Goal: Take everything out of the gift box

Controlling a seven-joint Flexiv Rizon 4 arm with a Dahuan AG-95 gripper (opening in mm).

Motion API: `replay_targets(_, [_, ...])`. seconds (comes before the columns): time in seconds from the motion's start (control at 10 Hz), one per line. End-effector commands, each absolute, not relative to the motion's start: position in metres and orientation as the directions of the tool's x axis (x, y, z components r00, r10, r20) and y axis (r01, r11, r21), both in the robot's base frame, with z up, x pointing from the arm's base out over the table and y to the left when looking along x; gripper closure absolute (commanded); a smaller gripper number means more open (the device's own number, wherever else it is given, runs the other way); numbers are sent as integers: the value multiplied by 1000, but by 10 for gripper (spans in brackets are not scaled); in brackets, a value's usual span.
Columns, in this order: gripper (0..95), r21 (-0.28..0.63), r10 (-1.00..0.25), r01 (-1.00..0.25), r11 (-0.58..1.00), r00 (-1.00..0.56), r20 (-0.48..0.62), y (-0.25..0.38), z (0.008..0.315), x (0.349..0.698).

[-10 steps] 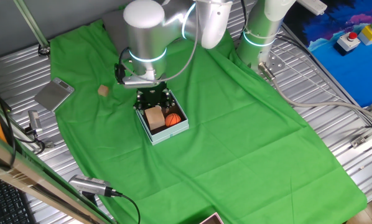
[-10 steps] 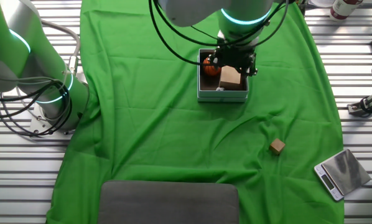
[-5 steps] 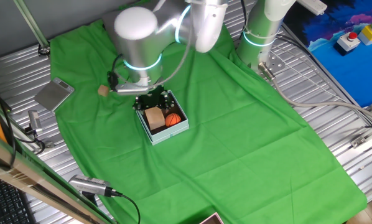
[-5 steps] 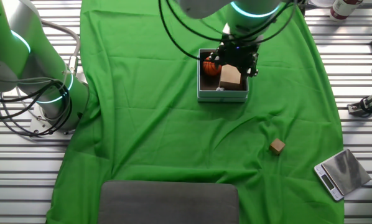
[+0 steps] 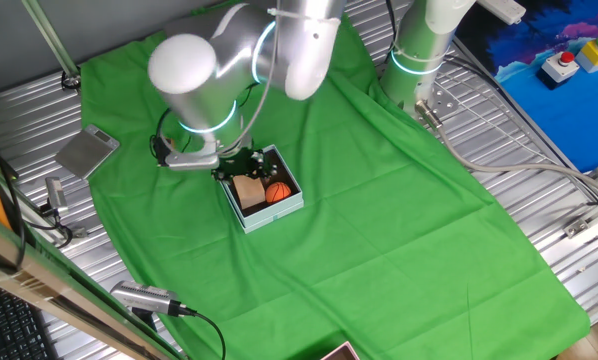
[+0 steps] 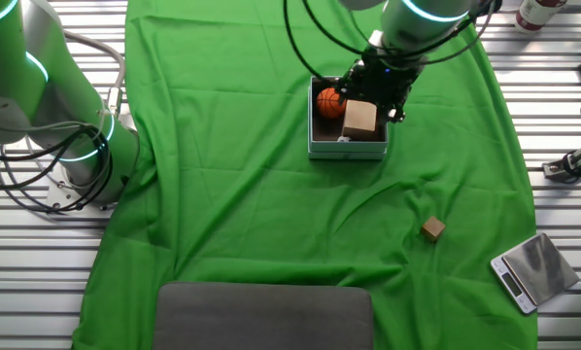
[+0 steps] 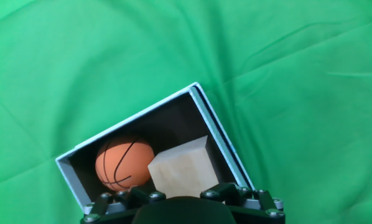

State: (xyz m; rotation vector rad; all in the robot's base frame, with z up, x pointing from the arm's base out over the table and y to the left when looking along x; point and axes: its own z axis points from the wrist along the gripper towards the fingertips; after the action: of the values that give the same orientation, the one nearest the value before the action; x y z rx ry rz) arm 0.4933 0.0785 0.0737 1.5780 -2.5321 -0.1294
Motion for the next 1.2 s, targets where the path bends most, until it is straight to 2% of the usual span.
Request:
replay_targets(0.1, [190,125,-923,-915,383,-384,18,73,76,493])
replay_targets(0.5, [190,56,-952,-952,302,-304,-26,70,68,496])
replay_targets(1.2, [190,21,-954,-956,294,-295,-49,84,56,498])
